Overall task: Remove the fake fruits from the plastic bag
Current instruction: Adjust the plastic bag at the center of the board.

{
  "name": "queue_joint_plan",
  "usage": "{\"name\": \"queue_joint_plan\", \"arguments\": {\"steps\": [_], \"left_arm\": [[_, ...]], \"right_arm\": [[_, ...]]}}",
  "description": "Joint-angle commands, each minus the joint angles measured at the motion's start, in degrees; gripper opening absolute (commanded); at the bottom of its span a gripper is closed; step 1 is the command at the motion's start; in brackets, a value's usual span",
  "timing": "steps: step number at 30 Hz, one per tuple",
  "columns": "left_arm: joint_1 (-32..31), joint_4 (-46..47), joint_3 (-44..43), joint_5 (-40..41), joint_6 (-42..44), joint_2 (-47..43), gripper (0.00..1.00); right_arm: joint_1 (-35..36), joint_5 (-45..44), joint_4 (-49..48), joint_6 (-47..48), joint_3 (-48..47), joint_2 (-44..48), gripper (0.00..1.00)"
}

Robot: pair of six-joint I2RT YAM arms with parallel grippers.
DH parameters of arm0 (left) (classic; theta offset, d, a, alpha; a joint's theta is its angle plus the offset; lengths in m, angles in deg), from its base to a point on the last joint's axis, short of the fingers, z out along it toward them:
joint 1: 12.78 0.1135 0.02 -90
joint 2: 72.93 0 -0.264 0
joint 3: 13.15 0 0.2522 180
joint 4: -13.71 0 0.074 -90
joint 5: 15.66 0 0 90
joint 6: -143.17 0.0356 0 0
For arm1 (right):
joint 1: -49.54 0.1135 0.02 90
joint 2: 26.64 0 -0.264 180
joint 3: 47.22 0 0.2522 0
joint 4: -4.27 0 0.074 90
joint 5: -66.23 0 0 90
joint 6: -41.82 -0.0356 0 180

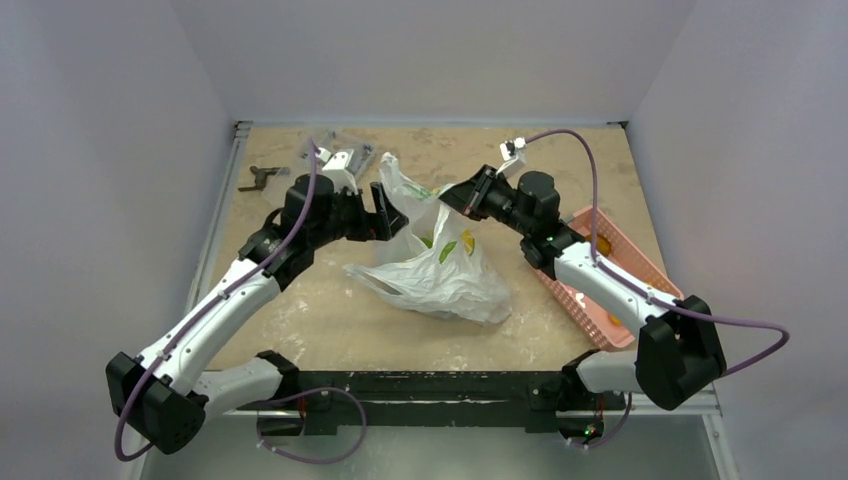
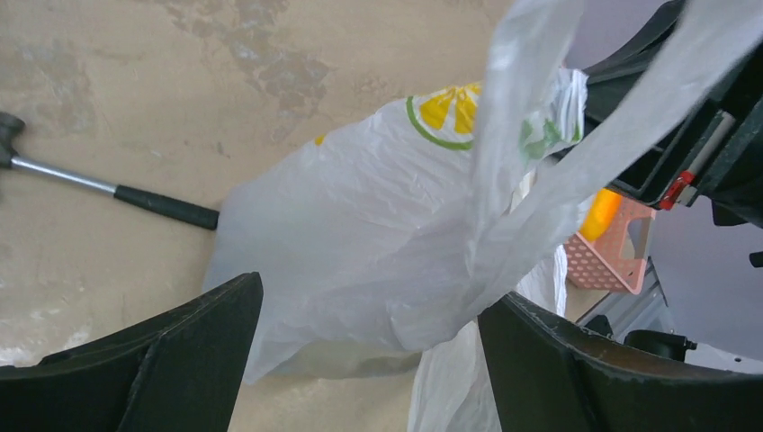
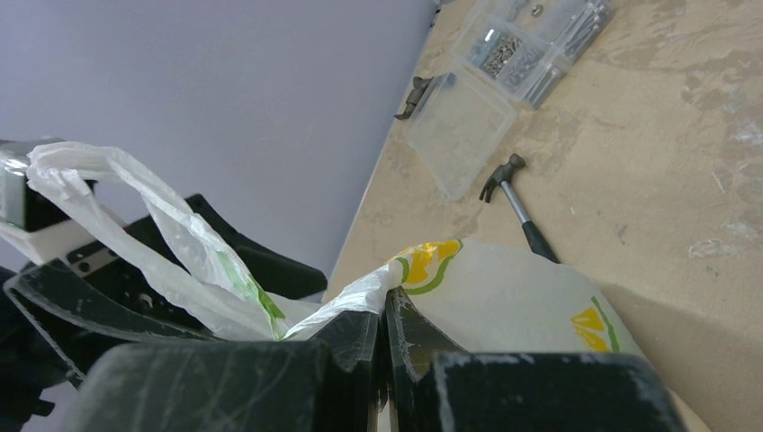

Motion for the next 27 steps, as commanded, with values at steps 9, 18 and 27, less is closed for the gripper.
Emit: {"name": "queue_joint_plan", "arguments": {"steps": [9,18,27], "left_arm": [[-4.6,5.9,3.5,5.7,-16.7,11.5,1.00],[1.5,0.4,-2.5,-0.4,-0.9,8.4,0.28],[7.1,-3.3,-6.7,-7.5,8.2,4.9,0.00]], "right_arm": [[1.4,-1.3,-2.5,2.3,-0.7,3.3,0.00],[1.7,-4.8,10.0,13.8,-6.1,4.6,0.00],[-0.6,-15.9,40.6,39.6,-23.4,-6.6,0.00]]}}
